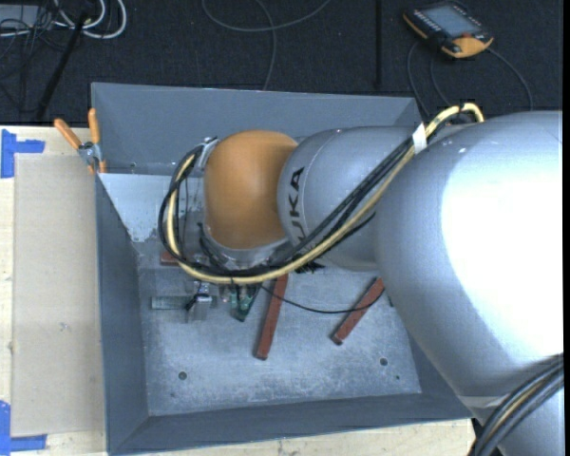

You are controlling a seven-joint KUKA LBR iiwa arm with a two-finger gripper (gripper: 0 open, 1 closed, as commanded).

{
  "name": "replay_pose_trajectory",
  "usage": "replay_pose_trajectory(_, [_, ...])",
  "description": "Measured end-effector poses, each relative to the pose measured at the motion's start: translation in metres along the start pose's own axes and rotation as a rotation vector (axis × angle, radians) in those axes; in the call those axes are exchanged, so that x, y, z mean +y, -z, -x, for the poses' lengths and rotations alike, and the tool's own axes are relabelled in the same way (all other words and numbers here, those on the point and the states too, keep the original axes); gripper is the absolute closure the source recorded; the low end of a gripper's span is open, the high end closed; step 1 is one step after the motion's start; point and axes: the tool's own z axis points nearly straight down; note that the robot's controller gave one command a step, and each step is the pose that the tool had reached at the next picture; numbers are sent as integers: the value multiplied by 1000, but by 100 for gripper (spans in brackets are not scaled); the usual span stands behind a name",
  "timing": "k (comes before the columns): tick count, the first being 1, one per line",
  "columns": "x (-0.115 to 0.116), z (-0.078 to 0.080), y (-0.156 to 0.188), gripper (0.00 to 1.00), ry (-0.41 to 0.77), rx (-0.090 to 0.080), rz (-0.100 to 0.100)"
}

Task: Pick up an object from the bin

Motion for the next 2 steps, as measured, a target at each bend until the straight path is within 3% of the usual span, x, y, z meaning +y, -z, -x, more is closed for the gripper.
replay_pose_trajectory(2, [0, 0, 23, 100, -1, -2, 0])
